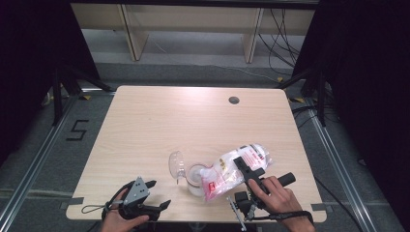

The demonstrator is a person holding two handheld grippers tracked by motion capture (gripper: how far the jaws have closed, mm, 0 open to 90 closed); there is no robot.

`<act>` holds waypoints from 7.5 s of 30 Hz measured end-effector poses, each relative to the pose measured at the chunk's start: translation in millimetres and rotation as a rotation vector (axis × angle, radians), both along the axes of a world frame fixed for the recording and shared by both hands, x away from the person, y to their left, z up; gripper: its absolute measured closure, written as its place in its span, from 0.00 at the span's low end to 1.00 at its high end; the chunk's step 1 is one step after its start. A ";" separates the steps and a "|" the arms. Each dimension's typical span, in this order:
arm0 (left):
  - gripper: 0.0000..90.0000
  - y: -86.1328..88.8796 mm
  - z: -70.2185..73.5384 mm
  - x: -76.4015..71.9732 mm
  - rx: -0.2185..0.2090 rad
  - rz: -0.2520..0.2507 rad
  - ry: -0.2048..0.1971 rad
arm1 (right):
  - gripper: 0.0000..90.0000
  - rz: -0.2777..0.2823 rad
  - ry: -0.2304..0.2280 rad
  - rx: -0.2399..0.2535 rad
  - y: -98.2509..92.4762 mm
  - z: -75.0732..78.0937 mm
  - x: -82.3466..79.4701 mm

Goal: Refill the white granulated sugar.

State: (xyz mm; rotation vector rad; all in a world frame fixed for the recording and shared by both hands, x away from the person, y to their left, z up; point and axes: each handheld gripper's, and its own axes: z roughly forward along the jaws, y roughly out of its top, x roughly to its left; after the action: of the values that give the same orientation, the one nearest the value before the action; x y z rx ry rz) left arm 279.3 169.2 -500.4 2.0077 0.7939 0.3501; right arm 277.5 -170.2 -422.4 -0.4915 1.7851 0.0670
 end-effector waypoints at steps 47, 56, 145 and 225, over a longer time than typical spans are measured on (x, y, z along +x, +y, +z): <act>0.20 0.8 0.0 0.2 0.009 0.000 0.005 | 0.73 0.011 0.043 0.022 -8.7 0.3 -7.3; 0.20 -0.1 -0.6 0.1 0.001 0.010 0.004 | 0.73 0.001 0.018 -0.012 -7.3 0.1 -9.0; 0.20 0.7 -0.2 1.3 0.016 -0.007 -0.013 | 0.74 0.030 -0.045 -0.081 -2.1 3.9 -14.7; 0.20 1.0 0.1 0.1 0.016 0.007 0.002 | 0.76 0.035 -0.052 -0.110 -4.1 6.3 -16.5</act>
State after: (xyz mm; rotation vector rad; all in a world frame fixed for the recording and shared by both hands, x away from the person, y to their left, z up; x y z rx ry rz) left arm 279.3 170.2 -500.3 2.0208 0.8013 0.3597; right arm 261.0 -174.3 -416.0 -0.5989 1.7358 -0.0198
